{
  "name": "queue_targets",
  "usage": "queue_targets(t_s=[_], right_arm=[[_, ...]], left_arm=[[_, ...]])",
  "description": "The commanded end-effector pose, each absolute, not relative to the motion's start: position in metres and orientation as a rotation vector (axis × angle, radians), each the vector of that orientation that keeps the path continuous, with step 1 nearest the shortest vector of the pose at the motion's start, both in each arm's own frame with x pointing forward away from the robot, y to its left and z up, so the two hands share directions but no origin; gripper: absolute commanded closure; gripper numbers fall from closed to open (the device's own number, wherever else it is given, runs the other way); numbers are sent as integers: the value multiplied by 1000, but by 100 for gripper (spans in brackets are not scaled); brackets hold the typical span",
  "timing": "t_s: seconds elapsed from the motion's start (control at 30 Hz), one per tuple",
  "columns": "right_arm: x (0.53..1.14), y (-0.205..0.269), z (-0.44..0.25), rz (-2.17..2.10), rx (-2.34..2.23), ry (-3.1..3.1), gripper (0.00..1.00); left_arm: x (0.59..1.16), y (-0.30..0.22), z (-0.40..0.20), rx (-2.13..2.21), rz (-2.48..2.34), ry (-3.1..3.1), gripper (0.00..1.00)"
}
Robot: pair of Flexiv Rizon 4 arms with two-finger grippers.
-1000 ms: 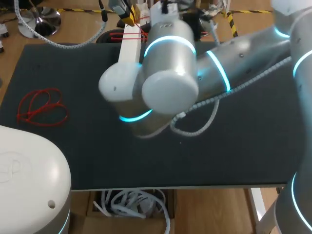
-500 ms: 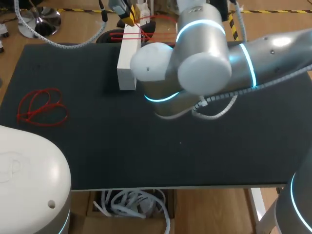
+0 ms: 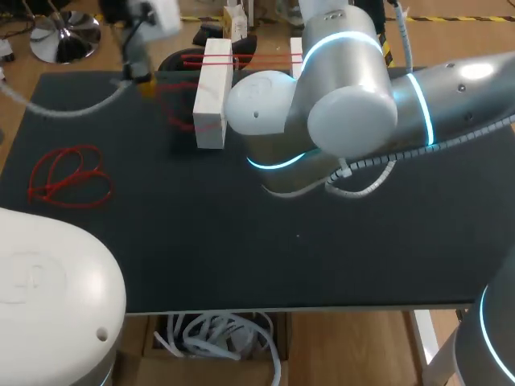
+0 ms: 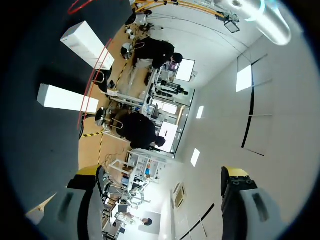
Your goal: Grab the tape and strap the tape.
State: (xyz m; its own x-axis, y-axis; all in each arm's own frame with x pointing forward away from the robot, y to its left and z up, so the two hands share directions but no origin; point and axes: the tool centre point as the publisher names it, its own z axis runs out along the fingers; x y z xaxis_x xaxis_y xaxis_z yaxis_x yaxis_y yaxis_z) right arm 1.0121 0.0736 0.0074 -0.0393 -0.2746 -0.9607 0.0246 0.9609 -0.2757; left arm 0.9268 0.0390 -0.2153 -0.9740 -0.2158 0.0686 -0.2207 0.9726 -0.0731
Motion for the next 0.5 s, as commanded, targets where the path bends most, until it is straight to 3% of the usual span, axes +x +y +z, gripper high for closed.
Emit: queue_targets(t_s=[0.03,0.27,0.5], right_arm=[[1012,72,11,-243,-203,1603,0],[1012,72,11,-243,-203,1603,0],[1012,72,11,-243,-203,1603,0]], left_arm=[[926,106,-244,460,-5,-2954,100],[927,173,-257,551,-187,-2851,100],[935,205,-269,565,-293,-2786,100]])
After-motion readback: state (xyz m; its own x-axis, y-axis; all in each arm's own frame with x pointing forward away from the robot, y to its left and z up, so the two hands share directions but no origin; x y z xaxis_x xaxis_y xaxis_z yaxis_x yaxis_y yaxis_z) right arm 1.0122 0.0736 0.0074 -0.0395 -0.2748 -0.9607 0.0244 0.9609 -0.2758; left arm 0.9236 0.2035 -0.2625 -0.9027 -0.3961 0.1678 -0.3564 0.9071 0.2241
